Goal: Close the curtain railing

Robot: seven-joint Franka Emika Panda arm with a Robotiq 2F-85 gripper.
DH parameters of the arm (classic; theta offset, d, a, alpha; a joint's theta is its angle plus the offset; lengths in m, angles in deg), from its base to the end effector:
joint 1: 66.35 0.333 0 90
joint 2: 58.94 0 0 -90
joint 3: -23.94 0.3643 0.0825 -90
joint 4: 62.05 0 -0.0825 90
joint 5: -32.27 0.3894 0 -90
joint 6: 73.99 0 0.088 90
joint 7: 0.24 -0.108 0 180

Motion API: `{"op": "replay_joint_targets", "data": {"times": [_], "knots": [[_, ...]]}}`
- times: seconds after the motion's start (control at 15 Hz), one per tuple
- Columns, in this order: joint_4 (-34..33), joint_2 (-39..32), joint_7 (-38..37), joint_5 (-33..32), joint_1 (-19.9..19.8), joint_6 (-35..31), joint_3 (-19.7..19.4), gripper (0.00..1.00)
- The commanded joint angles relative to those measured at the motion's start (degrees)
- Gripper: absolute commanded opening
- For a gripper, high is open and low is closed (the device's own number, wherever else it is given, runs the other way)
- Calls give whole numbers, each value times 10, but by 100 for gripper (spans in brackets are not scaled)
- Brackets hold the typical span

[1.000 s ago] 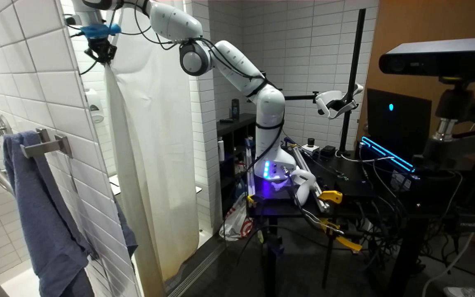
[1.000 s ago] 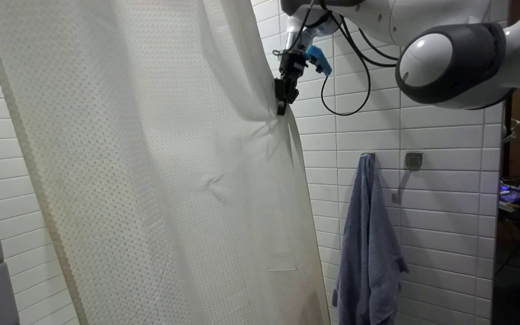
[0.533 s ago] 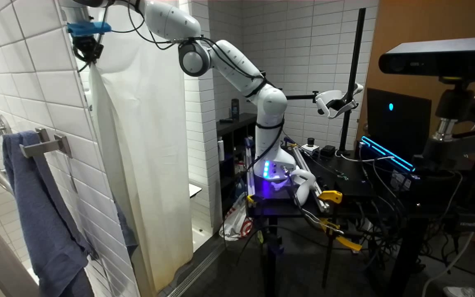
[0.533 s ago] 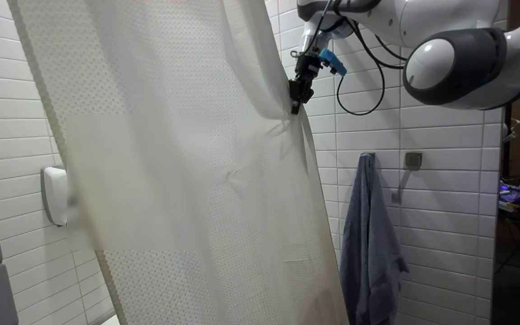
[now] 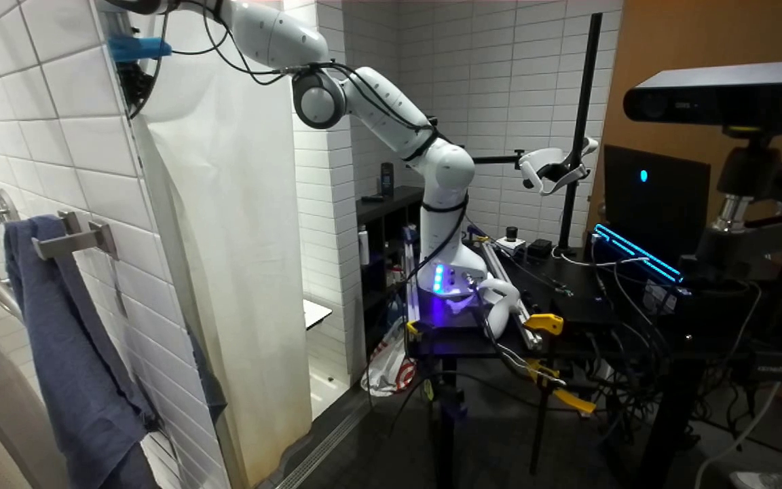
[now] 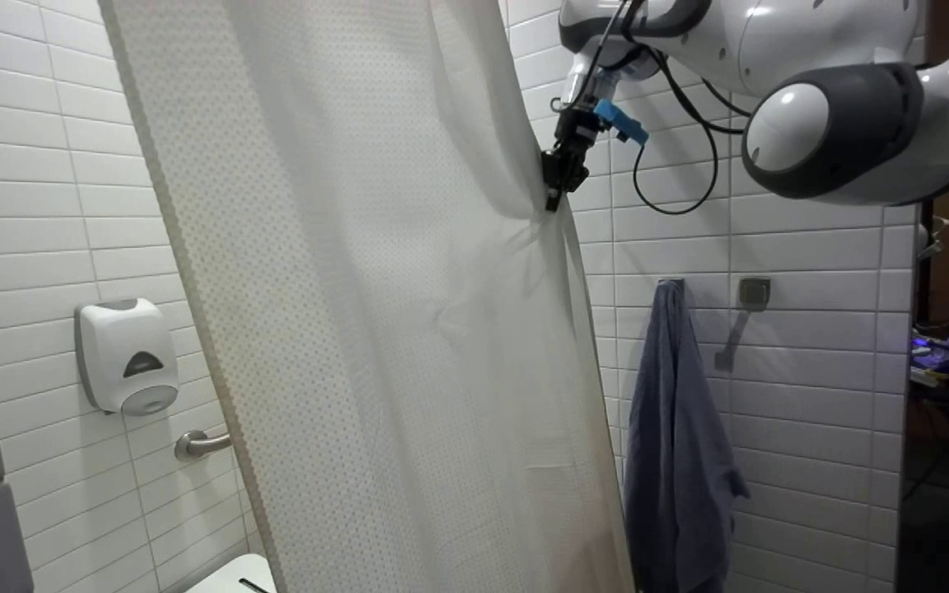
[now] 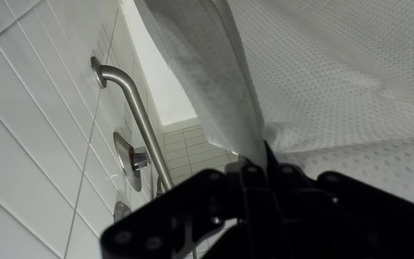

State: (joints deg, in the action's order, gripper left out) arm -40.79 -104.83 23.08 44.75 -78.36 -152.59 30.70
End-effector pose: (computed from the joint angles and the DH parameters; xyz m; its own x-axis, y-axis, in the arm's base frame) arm 0.7448 -0.0974 0.6725 0.9082 0.2886 0.3031 0.3507 -0.9200 -0.1750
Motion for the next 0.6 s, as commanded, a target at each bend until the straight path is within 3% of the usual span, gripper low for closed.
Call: {"op": "replay_joint_targets", "data": {"times": [0.0,0.53], "knots": [[-7,-3,-21,-1,-7,-15,1,1],[-7,-6,-36,0,-15,-29,1,1]]}}
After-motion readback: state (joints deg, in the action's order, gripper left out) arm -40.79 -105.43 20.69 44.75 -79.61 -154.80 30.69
